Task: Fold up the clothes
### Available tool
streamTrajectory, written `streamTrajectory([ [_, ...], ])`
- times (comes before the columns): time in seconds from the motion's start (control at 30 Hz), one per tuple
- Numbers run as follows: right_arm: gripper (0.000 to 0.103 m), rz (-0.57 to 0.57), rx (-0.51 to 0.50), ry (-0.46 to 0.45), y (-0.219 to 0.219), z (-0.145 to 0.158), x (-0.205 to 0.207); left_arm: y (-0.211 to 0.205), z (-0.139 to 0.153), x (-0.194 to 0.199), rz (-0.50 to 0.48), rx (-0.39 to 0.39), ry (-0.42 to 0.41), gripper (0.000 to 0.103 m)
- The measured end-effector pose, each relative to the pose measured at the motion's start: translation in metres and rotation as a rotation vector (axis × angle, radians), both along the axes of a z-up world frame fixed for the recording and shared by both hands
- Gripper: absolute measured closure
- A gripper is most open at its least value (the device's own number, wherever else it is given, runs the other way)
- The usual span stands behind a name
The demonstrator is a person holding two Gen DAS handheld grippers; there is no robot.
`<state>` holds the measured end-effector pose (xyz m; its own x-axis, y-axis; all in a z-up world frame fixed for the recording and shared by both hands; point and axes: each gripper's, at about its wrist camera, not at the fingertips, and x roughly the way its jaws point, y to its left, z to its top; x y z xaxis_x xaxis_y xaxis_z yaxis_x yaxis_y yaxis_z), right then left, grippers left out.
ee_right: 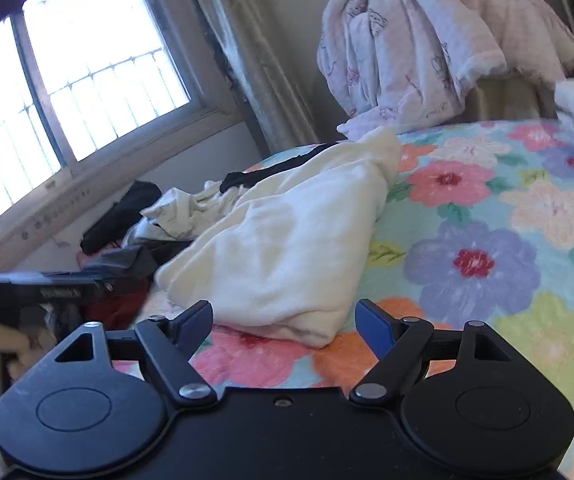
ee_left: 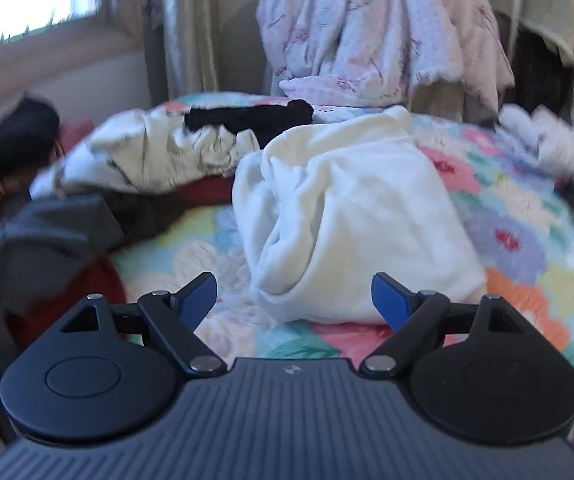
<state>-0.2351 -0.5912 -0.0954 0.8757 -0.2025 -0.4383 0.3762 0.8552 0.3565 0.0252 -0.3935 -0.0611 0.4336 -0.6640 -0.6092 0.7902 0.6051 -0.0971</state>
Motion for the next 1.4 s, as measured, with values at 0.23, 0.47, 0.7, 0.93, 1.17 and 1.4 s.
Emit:
streamTrajectory([
  [0.23, 0.022, 0.041, 0.04, 0.001, -0.037, 0.014, 0.026, -0.017, -0.009, 0.015, 0.035, 0.05, 0.001, 0.019],
  [0.47, 0.022, 0.192, -0.009, 0.08, -0.073, 0.037, 0.069, -0.036, -0.012, 0.031, 0.021, 0.074, 0.04, 0.019],
  [0.7, 0.02, 0.363, -0.031, 0.193, -0.099, 0.059, 0.068, -0.066, -0.027, 0.038, 0.052, 0.216, -0.024, 0.018],
  [0.93, 0.017, 0.267, 0.267, 0.158, -0.138, 0.001, 0.07, -0.06, -0.045, 0.032, 0.056, 0.158, 0.001, 0.018],
  [1.17, 0.018, 0.161, 0.422, 0.047, -0.158, -0.042, 0.088, -0.075, -0.038, 0.052, 0.029, 0.067, 0.092, 0.018],
  [1.4, 0.018, 0.159, 0.615, 0.0, -0.165, -0.085, 0.095, -0.101, -0.045, 0.067, 0.146, 0.123, 0.139, 0.011],
])
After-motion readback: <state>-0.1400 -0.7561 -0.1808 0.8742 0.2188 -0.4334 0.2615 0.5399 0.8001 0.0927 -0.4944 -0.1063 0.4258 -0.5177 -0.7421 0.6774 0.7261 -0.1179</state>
